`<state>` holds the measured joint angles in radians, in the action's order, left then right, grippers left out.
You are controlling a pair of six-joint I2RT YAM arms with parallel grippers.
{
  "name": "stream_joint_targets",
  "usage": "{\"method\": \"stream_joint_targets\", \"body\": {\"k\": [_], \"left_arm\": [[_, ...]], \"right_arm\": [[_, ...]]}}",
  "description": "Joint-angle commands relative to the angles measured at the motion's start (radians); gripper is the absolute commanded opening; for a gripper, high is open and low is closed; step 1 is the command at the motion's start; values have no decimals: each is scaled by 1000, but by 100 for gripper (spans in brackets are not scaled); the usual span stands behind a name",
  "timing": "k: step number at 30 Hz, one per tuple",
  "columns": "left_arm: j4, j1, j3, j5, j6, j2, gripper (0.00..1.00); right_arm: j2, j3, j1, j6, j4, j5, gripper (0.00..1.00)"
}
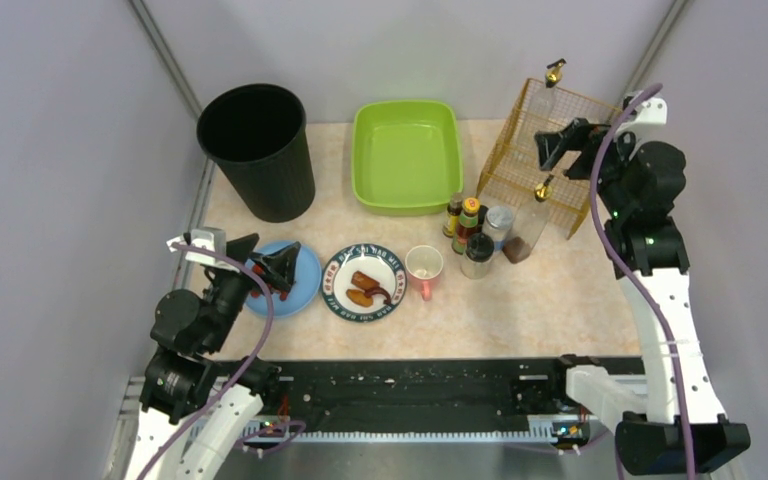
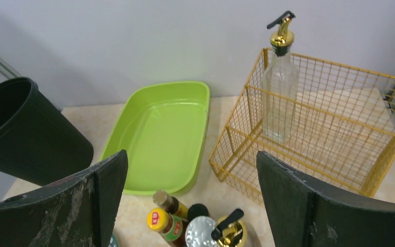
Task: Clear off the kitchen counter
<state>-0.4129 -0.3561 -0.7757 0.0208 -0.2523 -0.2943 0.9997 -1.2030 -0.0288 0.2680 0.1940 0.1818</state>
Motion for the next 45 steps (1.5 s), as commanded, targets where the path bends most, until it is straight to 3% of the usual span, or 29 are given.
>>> {"method": "stream_joint_targets", "body": {"k": [1, 5, 12, 18, 25, 45], "left_arm": [[31, 0, 3, 15, 7, 3, 93], [25, 0, 1, 31, 8, -4, 95], [19, 1, -4, 39, -1, -7, 99], [-32, 1, -43, 62, -47, -22, 99], [-98, 0, -41, 61, -65, -17, 99], [-93, 2, 42, 67, -13, -15, 99]], "right_arm": [[-76, 18, -7, -20, 83, -64, 92], [-146, 51, -18, 7, 144, -157, 88], [-232, 104, -32, 12, 244, -144, 85], [-262, 178, -74, -6, 275, -225, 85], [-267, 278, -178, -53, 208, -396, 85], [-154, 363, -224, -50, -23, -468, 85]]}}
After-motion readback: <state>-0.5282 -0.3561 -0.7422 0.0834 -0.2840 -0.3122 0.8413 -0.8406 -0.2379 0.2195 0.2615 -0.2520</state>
